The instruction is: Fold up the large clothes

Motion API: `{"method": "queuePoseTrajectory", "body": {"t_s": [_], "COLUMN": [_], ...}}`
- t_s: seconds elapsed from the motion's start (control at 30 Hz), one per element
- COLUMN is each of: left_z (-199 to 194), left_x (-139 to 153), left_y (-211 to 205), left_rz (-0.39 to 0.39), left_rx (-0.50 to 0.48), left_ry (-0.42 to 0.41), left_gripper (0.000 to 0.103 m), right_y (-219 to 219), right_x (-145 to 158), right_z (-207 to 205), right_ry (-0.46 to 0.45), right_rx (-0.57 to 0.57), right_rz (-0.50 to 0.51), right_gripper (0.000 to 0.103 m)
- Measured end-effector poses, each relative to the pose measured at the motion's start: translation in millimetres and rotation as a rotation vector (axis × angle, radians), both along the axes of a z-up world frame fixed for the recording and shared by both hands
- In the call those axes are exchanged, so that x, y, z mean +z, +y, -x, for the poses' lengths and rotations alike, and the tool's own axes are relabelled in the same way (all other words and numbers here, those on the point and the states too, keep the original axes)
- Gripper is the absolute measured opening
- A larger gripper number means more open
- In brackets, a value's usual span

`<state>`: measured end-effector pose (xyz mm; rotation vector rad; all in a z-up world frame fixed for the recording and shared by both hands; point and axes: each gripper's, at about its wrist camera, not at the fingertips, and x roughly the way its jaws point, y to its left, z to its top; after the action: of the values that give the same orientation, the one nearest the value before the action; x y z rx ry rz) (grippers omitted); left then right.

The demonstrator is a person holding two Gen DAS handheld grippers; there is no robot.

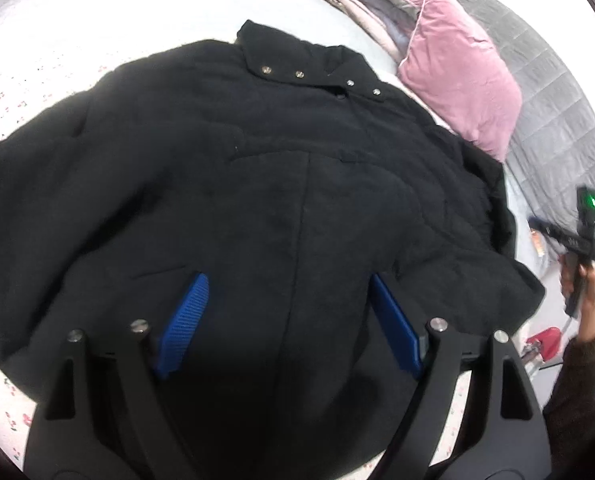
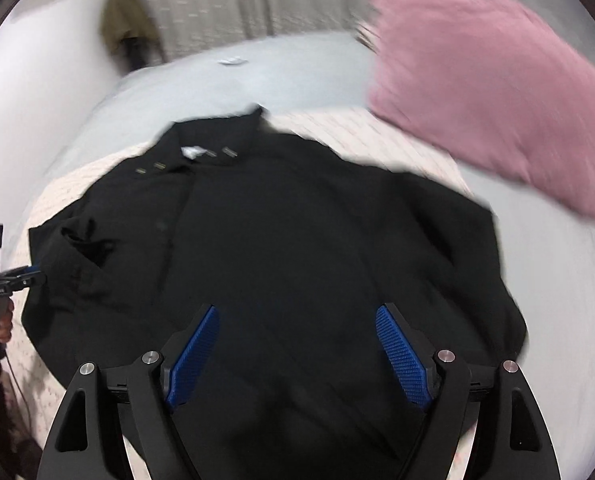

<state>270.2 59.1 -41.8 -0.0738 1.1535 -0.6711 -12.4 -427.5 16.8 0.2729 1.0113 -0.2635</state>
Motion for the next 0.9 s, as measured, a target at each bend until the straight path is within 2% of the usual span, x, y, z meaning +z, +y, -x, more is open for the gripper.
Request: {"method": "queuePoseTrajectory", "body": {"t_s": [0.03, 0.07, 0.1, 0.13, 0.17, 0.27, 0.4, 0.47, 0.5, 0.57, 0.67, 0.8, 0.9], "left_z": [2.3, 7.4, 11.7, 17.0, 22.2, 50.8, 105.2, 132.5, 147.5, 179.8, 213.3, 239.3, 249.4], "left_x": [-0.7, 0.3, 1.3, 4.1, 8.5, 32.5, 68.2, 77.2, 79.3, 76.9, 59.2, 28.8, 21.7], "left_y": [-3.4, -2.9, -4.0, -5.5, -4.5, -2.3, 10.4, 20.7, 26.7, 42.4, 61.2, 79.5, 91.3], "left_rz": [-0.001, 0.002, 0.008, 0.027, 0.049, 0.106, 0.172, 0.179, 0.171, 0.148, 0.059, -0.091, -0.122], "left_rx": [0.003, 0.001, -0.004, -0.009, -0.015, -0.056, -0.147, -0.190, -0.211, -0.248, -0.273, -0.261, -0.231], "left_ry": [-0.010, -0.019, -0.017, -0.009, -0.006, -0.052, -0.122, -0.142, -0.149, -0.148, -0.108, -0.043, -0.019], "left_gripper": [0.073, 0.052, 0.043, 0.029, 0.020, 0.017, 0.016, 0.016, 0.016, 0.016, 0.016, 0.018, 0.023], "right_y": [-7.4, -14.3, -18.8, -24.4, -29.3, -33.9, -33.1, -28.6, -27.1, -21.9, -13.9, 4.9, 18.1], "right_x": [-7.3, -16.0, -23.2, -34.1, -43.6, -59.3, -78.5, -81.3, -81.8, -80.8, -79.1, -80.2, -83.9], "right_z": [12.5, 25.8, 35.8, 49.4, 59.2, 83.5, 115.6, 129.4, 136.5, 155.8, 178.8, 212.2, 228.0], "right_ry": [0.020, 0.042, 0.063, 0.093, 0.115, 0.110, 0.033, -0.001, -0.010, -0.020, -0.011, 0.032, 0.109], "right_rx": [-0.032, -0.062, -0.086, -0.116, -0.136, -0.140, -0.138, -0.105, -0.099, -0.064, -0.023, 0.028, 0.057], "right_rz": [-0.012, -0.029, -0.046, -0.073, -0.098, -0.182, -0.375, -0.454, -0.478, -0.516, -0.522, -0.498, -0.451], "right_gripper": [0.082, 0.082, 0.082, 0.082, 0.082, 0.082, 0.080, 0.054, 0.049, 0.036, 0.025, 0.022, 0.022]}}
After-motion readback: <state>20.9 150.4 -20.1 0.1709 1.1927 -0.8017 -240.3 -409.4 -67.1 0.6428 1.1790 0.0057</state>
